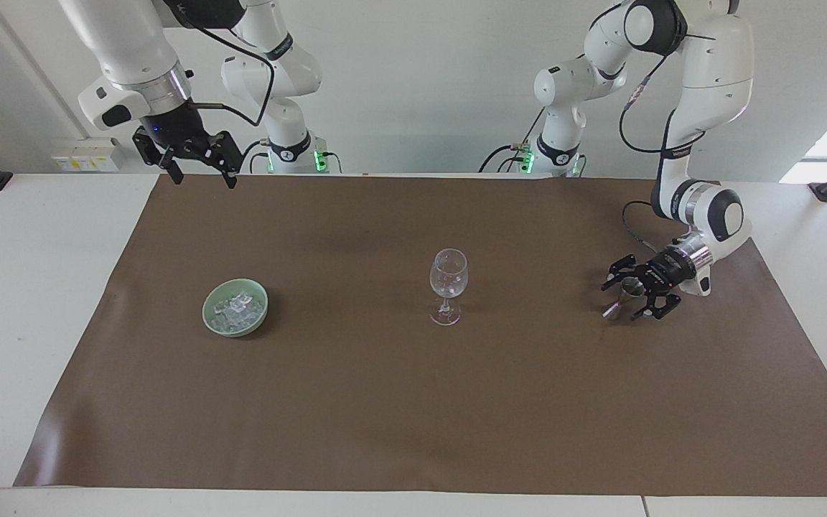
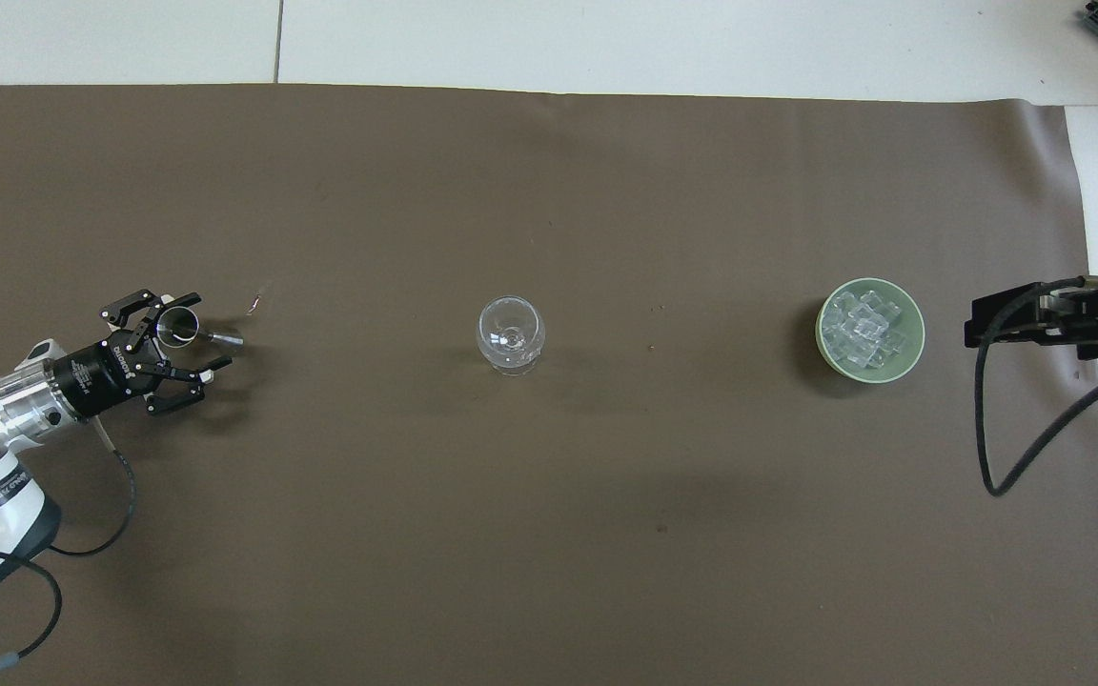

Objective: Pour wine and add ice with both arms
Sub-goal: 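Lower the left gripper around the silver jigger and close it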

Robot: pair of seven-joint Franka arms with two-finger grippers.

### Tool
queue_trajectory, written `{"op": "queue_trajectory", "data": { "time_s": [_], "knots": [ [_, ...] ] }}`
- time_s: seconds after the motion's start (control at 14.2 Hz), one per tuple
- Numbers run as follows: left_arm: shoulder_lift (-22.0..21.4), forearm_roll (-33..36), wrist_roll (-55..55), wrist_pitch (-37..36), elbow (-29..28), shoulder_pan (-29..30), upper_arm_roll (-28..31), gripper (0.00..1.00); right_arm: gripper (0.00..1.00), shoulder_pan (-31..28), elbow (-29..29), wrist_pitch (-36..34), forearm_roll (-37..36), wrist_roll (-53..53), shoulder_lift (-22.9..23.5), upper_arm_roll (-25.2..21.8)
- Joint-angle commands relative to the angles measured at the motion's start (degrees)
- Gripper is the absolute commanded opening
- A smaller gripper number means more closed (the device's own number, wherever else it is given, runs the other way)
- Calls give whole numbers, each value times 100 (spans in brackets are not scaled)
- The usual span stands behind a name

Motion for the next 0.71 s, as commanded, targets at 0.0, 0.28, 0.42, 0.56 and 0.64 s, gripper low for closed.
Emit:
{"op": "queue_trajectory", "data": {
  "time_s": [0.0, 0.28, 0.42, 0.56, 0.64],
  "knots": [
    [8, -145, 102, 26, -130, -60, 59, 91, 100, -30, -13, -89, -42, -149, -54, 27],
    [26, -153, 172, 26, -235, -43, 50, 89, 100, -30, -13, -89, -42, -157, -54, 27],
    [17, -153, 164, 0, -227, 10, 50, 88, 100, -30, -13, -89, -42, -149, -54, 27],
    [17, -162, 164, -26, -218, 19, 50, 87, 100, -30, -13, -89, -42, -149, -54, 27],
    [17, -214, 164, -44, -218, 28, 50, 86, 100, -30, -13, -89, -42, -149, -54, 27]
  ]
}}
